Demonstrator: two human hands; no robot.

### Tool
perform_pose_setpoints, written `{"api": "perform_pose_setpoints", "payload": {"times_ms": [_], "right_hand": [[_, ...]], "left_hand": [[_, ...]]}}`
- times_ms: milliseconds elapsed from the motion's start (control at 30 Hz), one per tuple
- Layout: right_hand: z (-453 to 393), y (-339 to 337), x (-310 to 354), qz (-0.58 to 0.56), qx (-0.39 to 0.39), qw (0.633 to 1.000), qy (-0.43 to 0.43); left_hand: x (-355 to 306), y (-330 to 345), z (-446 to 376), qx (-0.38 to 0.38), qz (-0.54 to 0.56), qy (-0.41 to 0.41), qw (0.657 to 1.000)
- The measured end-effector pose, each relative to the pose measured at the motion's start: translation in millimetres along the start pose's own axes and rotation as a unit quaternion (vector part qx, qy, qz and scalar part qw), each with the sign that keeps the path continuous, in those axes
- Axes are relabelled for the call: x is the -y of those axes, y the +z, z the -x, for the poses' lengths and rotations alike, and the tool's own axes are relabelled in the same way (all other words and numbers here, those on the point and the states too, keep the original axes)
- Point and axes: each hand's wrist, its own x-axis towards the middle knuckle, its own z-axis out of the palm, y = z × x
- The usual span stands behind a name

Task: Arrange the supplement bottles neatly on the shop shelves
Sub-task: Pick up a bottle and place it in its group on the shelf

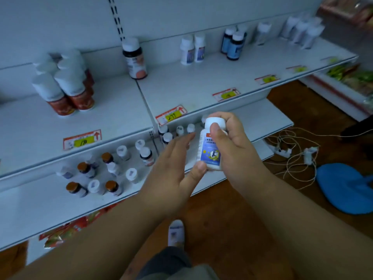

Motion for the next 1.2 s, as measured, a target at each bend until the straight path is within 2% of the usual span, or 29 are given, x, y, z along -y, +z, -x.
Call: {"api": "perform_pose_setpoints", "payload": {"times_ms": [133, 233, 333, 433, 567, 733, 833, 1200], "right_hand": [[-70.5, -22.8, 6.1, 0.038, -0.062, 0.997, -0.019], [-110.1, -38.1, 12.7, 0.090, -0.078, 0.993, -0.028], [-163.6, -58.6, 33.7, 0.156, -0.077, 0.984, -0.026], [-228.5, -81.2, 47.4, 0.209, -0.073, 0.974, -0.056], [-302.3, -91.8, 38.0, 0.289, -0.017, 0.954, -0.081], [-386.7, -96.6, 16.0, 0.382, 0.083, 0.910, -0.136], [-428.4, -102.5, 9.0, 0.413, 0.110, 0.887, -0.176], [-466.0, -89.5, -4.8, 0.415, 0.125, 0.874, -0.221]], "left_hand": [[15.2, -5.2, -89.8, 0.020, -0.033, 0.060, 0.997], [22.0, -5.8, -136.9, 0.031, -0.035, 0.066, 0.997], [25.3, -9.5, -196.1, 0.022, -0.085, 0.062, 0.994], [26.9, -8.1, -260.9, 0.039, -0.154, 0.016, 0.987], [42.9, 7.0, -318.0, 0.066, -0.252, -0.053, 0.964], [66.2, 30.6, -373.2, 0.034, -0.282, -0.169, 0.944], [66.9, 41.7, -401.8, 0.019, -0.288, -0.206, 0.935], [77.6, 54.1, -419.9, -0.032, -0.320, -0.282, 0.904]]}}
